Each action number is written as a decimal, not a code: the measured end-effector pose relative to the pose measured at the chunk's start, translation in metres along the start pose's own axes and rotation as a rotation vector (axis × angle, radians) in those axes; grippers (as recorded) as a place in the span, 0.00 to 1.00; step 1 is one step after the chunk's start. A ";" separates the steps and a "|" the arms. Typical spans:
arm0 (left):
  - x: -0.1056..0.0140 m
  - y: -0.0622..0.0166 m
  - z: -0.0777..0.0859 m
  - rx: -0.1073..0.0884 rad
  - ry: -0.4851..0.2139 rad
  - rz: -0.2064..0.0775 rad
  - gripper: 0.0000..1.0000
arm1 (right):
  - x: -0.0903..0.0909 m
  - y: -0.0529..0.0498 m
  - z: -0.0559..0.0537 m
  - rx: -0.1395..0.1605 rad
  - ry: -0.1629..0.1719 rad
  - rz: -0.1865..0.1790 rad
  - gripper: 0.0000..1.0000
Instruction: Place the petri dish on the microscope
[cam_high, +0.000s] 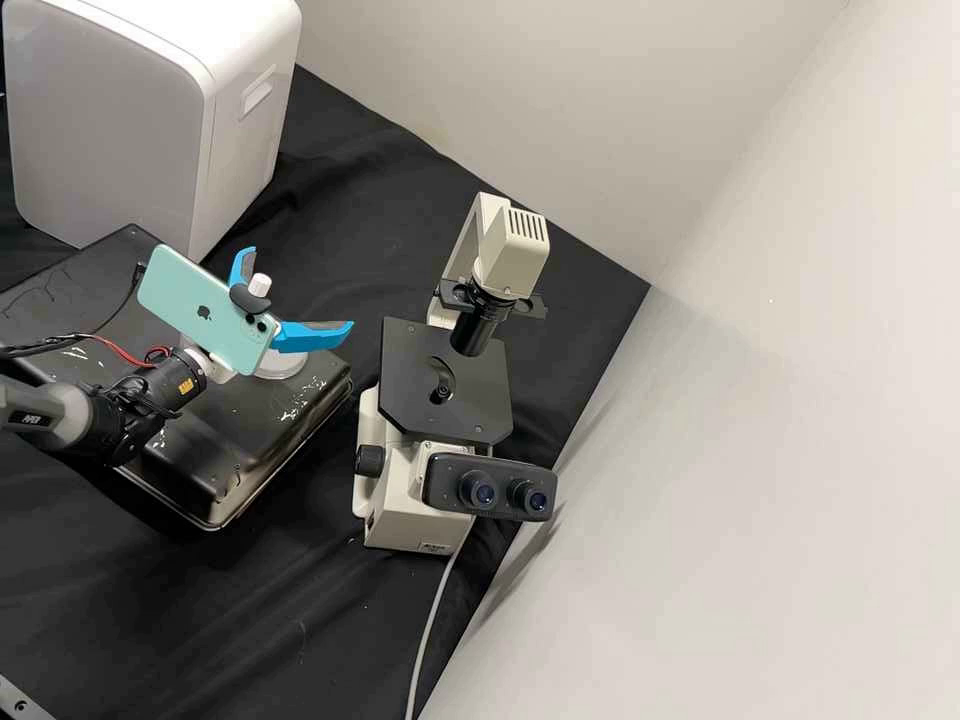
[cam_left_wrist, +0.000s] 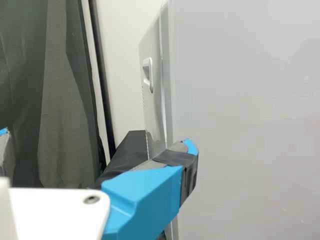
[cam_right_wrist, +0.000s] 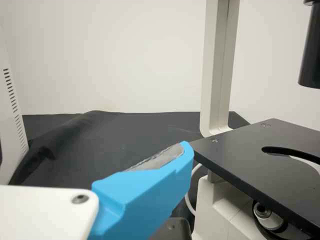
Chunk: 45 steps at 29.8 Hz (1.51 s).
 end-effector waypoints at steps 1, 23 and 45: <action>0.000 0.0000 0.000 0.000 0.000 0.000 1.00 | 0.000 0.000 0.000 0.000 0.000 0.000 1.00; -0.032 -0.0182 0.005 0.006 -0.075 -0.057 1.00 | 0.000 0.000 0.000 0.000 0.000 0.000 1.00; -0.109 -0.0389 0.029 0.008 -0.247 -0.088 1.00 | 0.000 0.000 0.000 0.000 0.000 0.000 1.00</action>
